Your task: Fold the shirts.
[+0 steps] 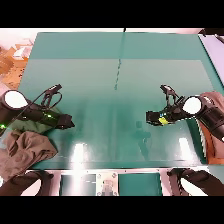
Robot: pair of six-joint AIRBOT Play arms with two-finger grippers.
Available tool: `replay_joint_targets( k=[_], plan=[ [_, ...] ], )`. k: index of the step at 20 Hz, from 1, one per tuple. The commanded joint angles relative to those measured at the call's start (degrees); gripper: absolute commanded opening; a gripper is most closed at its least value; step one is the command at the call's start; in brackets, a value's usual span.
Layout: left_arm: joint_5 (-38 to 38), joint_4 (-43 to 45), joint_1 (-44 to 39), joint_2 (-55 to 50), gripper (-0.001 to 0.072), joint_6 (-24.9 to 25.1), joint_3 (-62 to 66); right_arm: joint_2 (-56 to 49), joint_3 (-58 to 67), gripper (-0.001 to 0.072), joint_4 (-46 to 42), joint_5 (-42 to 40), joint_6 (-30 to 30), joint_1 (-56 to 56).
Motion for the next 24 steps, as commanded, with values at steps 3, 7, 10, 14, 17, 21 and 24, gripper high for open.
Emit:
replay_joint_targets(
  k=[3,7,10,14,17,21,24],
  plan=[
    [0.0,12.41,-0.04,0.07,0.0022,-5.46,0.92,0.04,-0.02,0.002,0.02,-0.02,0.0,0.07],
    [2.08,35.76,-0.04,0.04,0.072,-14.01,2.12,0.04,-0.02,0.002,0.02,-0.04,0.0,0.07],
    [6.45,51.95,0.9,0.04,0.072,-19.15,2.12,0.04,-0.02,0.002,0.02,-0.02,0.0,0.07],
    [16.48,52.22,11.56,-0.48,0.072,-19.52,1.11,0.04,-0.02,0.002,0.02,-0.04,0.0,0.07],
    [21.0,43.71,18.23,-4.72,0.072,-14.86,-0.28,0.04,-0.02,0.002,0.02,-0.04,0.0,0.07],
    [20.2,33.97,19.17,-12.83,0.0293,-6.64,-0.2,0.04,-0.02,0.002,0.02,-0.04,0.0,0.07],
    [17.86,33.31,19.17,-13.07,0.0022,-4.04,1.79,0.04,-0.02,0.002,0.02,-0.04,0.0,0.07]
  ],
)
